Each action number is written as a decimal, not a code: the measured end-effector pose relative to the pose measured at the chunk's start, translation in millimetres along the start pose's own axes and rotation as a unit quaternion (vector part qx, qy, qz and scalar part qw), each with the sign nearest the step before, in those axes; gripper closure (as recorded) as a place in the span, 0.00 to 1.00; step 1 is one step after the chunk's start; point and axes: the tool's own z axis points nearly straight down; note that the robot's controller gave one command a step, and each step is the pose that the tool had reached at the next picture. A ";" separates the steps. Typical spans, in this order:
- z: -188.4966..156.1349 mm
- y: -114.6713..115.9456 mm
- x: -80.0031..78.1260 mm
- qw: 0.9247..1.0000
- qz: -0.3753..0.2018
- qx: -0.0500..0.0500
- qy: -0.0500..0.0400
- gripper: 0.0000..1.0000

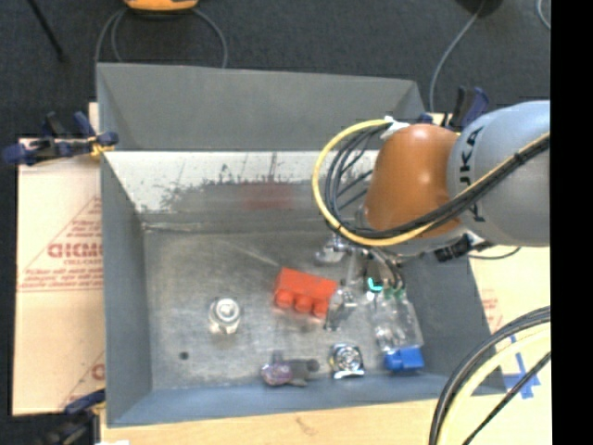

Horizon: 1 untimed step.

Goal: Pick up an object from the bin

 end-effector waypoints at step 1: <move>59.8 16.6 -10.0 1.000 -0.015 0.001 -0.007 0.00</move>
Offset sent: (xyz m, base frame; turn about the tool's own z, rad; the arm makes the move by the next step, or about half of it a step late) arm 0.0061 0.0180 -0.0627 -0.0289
